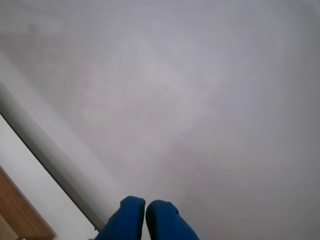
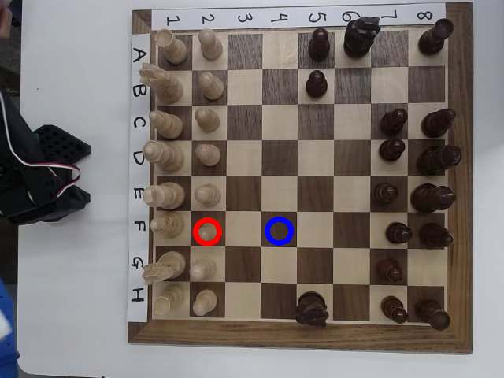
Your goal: Move the piece to destination
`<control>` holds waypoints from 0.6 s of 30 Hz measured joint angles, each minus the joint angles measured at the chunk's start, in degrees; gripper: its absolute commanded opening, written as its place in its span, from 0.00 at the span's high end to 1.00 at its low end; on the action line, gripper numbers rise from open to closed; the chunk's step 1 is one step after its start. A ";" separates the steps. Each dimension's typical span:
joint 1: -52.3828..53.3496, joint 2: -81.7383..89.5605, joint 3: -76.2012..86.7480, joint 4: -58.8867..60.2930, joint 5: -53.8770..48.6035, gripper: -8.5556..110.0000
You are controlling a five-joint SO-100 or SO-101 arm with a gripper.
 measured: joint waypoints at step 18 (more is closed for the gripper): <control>-17.05 -20.39 -32.87 18.72 16.87 0.93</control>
